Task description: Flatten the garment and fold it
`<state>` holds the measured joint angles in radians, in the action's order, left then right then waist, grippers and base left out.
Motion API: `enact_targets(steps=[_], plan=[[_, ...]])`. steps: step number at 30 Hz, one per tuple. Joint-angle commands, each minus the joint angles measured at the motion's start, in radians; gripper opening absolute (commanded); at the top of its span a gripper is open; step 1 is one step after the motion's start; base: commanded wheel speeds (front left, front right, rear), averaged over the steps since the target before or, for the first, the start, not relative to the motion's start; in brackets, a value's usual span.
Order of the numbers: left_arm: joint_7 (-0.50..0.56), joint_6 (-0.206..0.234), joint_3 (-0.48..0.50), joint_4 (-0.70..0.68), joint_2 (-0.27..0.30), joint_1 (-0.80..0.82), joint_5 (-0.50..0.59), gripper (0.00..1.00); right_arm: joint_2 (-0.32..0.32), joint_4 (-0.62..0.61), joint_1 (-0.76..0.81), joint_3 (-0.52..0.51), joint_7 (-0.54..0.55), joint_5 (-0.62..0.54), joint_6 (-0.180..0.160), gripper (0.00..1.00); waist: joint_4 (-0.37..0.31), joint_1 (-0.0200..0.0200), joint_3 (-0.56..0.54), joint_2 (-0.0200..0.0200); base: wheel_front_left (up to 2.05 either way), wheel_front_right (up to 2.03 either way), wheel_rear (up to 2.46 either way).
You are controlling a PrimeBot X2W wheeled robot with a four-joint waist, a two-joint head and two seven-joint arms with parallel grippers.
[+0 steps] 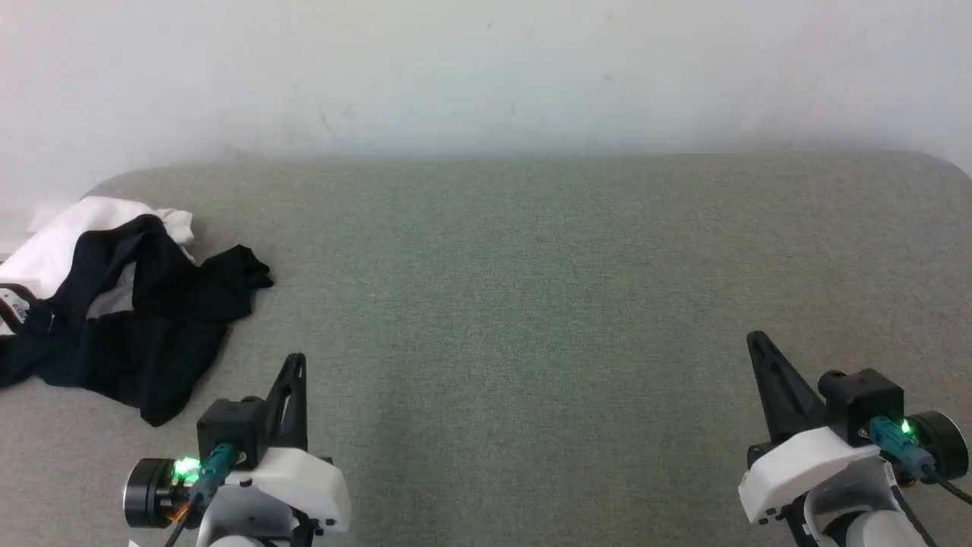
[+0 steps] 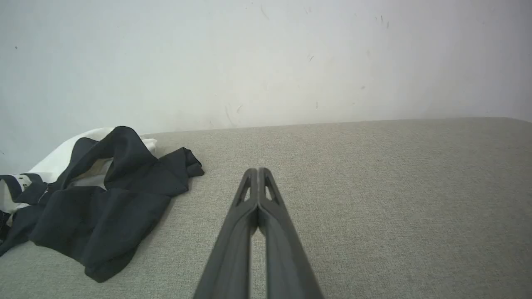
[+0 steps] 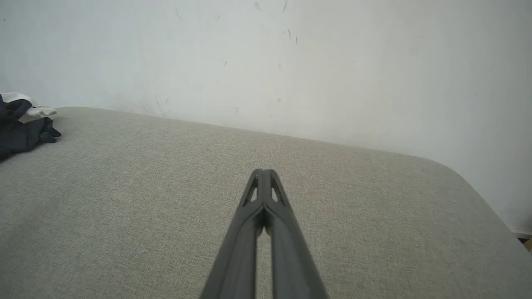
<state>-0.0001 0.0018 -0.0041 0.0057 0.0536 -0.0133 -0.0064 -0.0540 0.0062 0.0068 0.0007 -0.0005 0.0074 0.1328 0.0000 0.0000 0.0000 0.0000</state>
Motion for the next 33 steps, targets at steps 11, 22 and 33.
enact_targets(steps=[11, 22, 33], plan=[[0.0, -0.002, 0.004, -0.006, -0.003, 0.013, 0.006, 0.0, 0.004, -0.006, -0.007, -0.001, 0.0, -0.007, -0.002, 0.0, 0.0, 0.0, 0.0, 0.0, 0.0, 0.0, 0.0], [-0.01, 0.0, -0.004, 0.003, 0.0, -0.003, -0.009, 1.0, -0.001, 0.006, 0.002, -0.012, -0.01, 0.013, 0.0, 1.0, 0.0, 0.0, 0.0, 0.0, 0.0, 0.0, 0.0], [-0.033, 0.001, -0.012, 0.001, 0.0, -0.007, -0.031, 1.0, -0.001, 0.014, 0.002, -0.041, -0.033, 0.03, 0.0, 1.0, 0.004, 0.0, 0.008, 0.0, 0.0, 0.0, 0.0]])
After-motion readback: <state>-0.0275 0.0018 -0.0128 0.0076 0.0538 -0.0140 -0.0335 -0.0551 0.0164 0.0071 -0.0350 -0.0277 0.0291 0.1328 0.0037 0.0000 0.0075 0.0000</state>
